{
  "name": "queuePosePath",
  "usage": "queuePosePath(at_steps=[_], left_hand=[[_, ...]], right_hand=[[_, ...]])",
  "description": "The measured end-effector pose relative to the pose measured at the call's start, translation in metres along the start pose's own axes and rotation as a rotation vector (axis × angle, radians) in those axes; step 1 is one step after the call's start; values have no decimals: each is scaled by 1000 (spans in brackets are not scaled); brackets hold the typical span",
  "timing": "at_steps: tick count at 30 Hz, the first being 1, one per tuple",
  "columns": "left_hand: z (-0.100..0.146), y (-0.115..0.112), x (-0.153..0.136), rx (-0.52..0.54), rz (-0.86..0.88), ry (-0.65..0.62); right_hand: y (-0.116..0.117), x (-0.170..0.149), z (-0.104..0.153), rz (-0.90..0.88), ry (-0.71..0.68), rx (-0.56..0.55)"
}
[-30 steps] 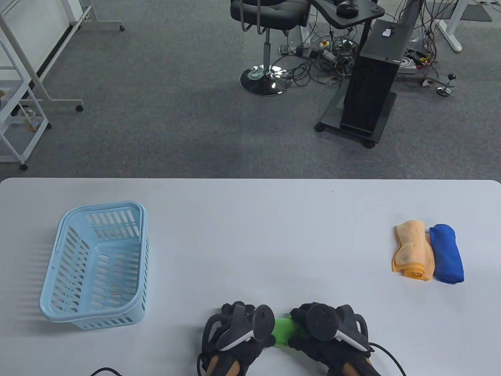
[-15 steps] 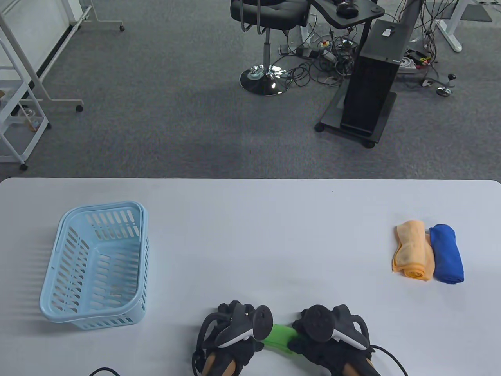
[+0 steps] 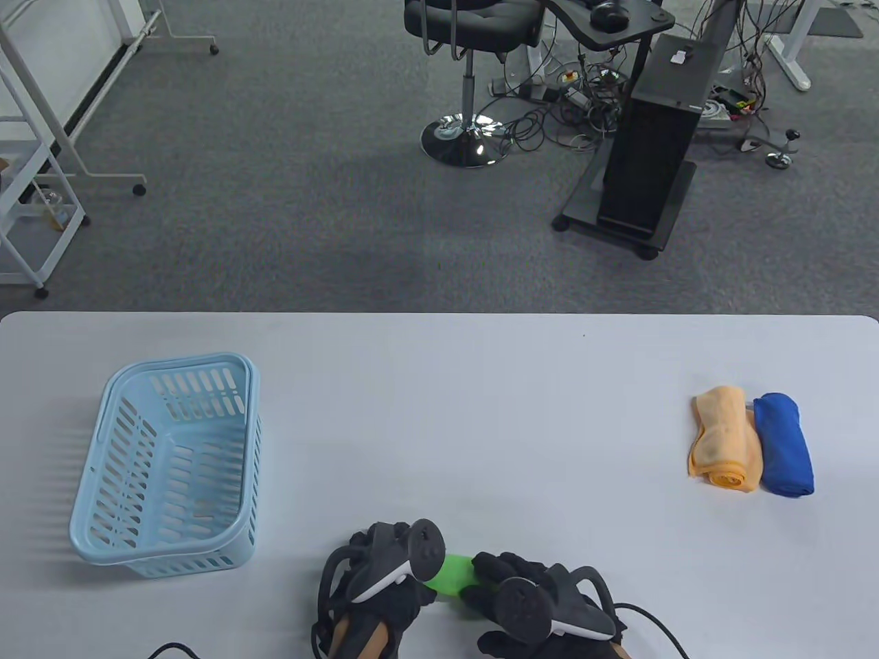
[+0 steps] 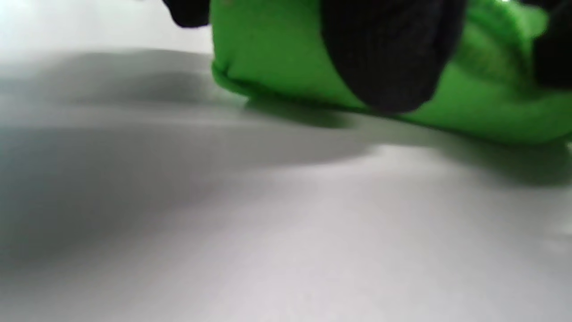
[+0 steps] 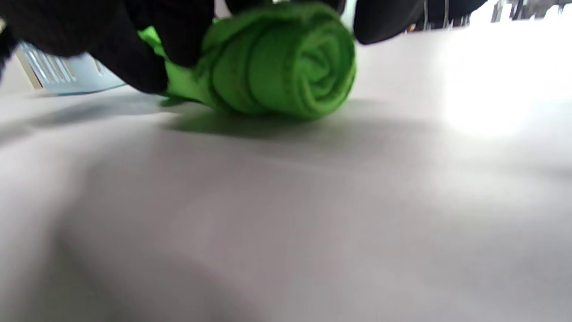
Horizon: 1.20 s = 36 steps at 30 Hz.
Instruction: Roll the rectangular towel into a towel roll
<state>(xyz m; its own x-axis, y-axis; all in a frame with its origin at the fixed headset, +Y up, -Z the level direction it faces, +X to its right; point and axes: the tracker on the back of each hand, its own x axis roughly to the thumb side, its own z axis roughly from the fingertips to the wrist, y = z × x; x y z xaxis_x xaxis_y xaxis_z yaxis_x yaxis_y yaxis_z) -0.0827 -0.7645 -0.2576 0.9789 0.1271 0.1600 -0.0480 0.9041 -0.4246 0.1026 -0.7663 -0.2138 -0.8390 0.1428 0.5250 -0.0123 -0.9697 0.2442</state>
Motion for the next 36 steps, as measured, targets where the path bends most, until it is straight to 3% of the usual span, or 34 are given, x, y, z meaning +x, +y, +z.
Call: queuePosePath(at_steps=[9, 13, 16, 23, 36], left_hand=[[36, 37, -28, 339, 204, 51], [38, 39, -27, 357, 216, 38], [37, 37, -21, 334, 191, 14], [37, 38, -21, 326, 205, 18], [34, 34, -19, 280, 172, 41]], right_hand=[[-3, -17, -18, 231, 191, -27], [-14, -42, -27, 240, 318, 28], [-24, -70, -29, 192, 430, 8], [-28, -133, -23, 206, 687, 83], [-36, -186, -24, 107, 807, 63]])
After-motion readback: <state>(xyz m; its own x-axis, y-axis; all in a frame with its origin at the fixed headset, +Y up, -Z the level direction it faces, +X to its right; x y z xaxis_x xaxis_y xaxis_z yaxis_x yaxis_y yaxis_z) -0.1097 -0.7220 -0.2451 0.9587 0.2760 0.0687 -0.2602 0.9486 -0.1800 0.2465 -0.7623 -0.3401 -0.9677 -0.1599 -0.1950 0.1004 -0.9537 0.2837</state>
